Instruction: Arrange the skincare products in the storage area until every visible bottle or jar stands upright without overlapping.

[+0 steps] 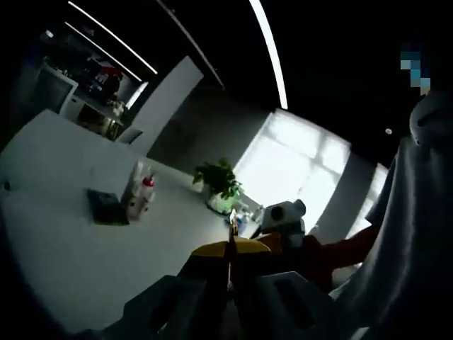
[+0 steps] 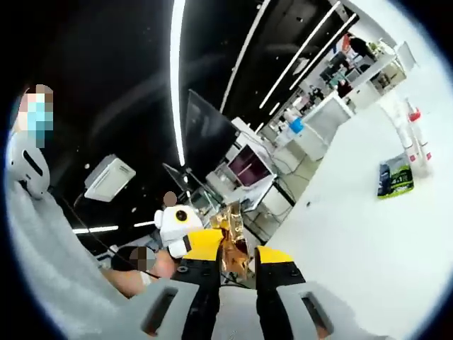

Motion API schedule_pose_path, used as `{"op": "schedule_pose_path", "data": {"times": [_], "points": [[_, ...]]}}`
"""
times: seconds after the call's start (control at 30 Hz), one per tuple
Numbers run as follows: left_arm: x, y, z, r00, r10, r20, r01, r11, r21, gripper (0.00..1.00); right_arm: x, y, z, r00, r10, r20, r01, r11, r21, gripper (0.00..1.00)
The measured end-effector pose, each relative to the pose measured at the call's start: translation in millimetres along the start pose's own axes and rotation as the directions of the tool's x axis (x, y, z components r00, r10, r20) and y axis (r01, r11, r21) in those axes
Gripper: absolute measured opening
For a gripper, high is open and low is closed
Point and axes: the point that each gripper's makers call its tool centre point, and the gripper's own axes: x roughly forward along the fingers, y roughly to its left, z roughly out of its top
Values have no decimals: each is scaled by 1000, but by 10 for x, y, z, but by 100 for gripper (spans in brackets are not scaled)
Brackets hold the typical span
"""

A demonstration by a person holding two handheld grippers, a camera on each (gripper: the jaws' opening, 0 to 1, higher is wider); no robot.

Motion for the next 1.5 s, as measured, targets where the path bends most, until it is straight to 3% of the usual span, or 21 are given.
{"op": "schedule_pose_path", "data": {"times": [0.07,0.2,0.3,0.43,0.5,0.77,1.13,1.2,1.3,1.5], "points": [[8,-19,-31,1000,-12,-15,12,1000,-3,1,9,48,12,1000,27,3,-27,1000,11,0],[5,-14,-41,1000,-18,-20,17,1000,-19,1,14,91,21,998,59,13,-59,997,58,0],[7,-36,-34,999,-30,-17,30,999,-23,1,-10,92,27,998,62,22,-63,997,46,0],[1,-123,-18,997,-76,-11,75,996,-50,1,-31,93,45,995,88,57,-95,986,140,0],[-5,-146,-5,996,-88,-5,88,994,-61,1,-35,127,74,989,116,92,-134,968,211,0],[-23,-183,37,992,-123,20,124,986,-115,1,-36,187,104,985,148,89,-161,972,170,0],[-8,-215,-18,989,-146,-4,144,981,-127,1,-99,201,168,983,154,99,-167,976,137,0],[-6,-222,-15,989,-146,-3,145,986,-88,1,-100,216,212,978,158,133,-179,970,162,0],[6,-241,-73,987,-158,-31,155,983,-95,0,-102,206,284,968,156,195,-193,962,192,0],[7,-238,-66,987,-156,-27,152,983,-99,0,-89,194,290,965,140,222,-186,961,205,0]]}}
